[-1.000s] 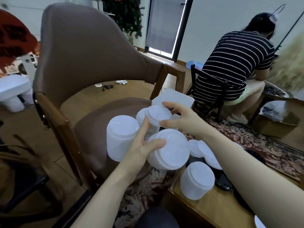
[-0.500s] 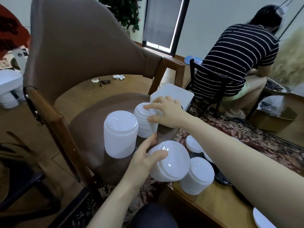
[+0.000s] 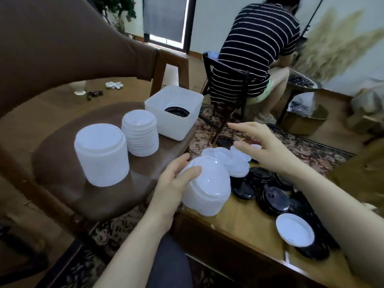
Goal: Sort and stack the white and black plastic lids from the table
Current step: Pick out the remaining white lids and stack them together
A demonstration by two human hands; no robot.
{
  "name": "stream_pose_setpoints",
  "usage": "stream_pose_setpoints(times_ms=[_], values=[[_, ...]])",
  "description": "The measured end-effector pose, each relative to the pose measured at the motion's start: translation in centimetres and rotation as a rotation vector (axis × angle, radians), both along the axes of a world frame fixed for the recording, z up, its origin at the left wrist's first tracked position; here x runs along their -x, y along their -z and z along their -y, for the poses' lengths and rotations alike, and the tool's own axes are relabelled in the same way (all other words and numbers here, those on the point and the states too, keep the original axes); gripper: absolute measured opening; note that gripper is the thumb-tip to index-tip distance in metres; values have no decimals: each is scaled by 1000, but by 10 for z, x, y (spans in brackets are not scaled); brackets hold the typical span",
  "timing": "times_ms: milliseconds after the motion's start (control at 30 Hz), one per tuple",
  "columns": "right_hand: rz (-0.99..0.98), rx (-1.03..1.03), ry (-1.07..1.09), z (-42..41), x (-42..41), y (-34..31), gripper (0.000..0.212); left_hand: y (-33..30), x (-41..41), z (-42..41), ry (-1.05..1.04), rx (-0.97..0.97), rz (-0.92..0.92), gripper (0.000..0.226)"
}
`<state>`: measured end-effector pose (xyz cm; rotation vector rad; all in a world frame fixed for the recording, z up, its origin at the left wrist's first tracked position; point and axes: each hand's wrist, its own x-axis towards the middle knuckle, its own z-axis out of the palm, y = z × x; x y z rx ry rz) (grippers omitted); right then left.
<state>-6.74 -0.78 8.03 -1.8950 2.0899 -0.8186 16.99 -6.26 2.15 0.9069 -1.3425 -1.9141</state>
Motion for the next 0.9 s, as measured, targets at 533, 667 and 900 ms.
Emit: stream_pose_setpoints(times_ms=[533,667,900], values=[[-432,-649,269,-196,78,154,62,29,131,-52,263,-118,64,31],[-459,-434,291,-206,82,161,29,41,147,-50,320,-152,73,52],[636,164,751,-206,80,116,11,61,156,-62,279,-251,44,80]])
